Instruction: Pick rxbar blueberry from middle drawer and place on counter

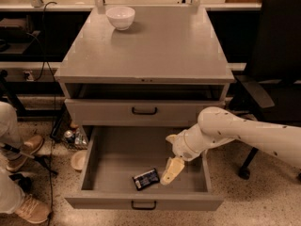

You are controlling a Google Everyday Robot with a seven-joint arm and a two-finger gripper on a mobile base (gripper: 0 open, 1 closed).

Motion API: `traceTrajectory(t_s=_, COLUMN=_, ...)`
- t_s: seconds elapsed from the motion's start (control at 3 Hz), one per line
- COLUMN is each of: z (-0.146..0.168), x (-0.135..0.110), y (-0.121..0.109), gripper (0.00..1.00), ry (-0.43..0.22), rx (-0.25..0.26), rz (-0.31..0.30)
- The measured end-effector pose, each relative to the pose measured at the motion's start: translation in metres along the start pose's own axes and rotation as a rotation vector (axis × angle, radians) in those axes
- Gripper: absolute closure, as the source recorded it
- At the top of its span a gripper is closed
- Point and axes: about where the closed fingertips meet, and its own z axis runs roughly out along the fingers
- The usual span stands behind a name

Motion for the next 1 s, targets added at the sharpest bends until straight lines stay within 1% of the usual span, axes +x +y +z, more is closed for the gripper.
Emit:
traceTrajectory(t_s=0.33, z=0.0, x=0.0, y=0.0, gripper=0.0, ry=0.0, rx=0.0, rz=0.0)
traceTrajectory(t_s=0.67, z=0.012, x=0.006, y=-0.012, gripper=0.0, ry=0.002, rx=0.008, rz=-0.01)
traceTrajectory(t_s=1.0, z=0.026, x=0.01, y=-0.031, gripper=0.0, ry=-0.015, rx=0.022, rz=-0.04)
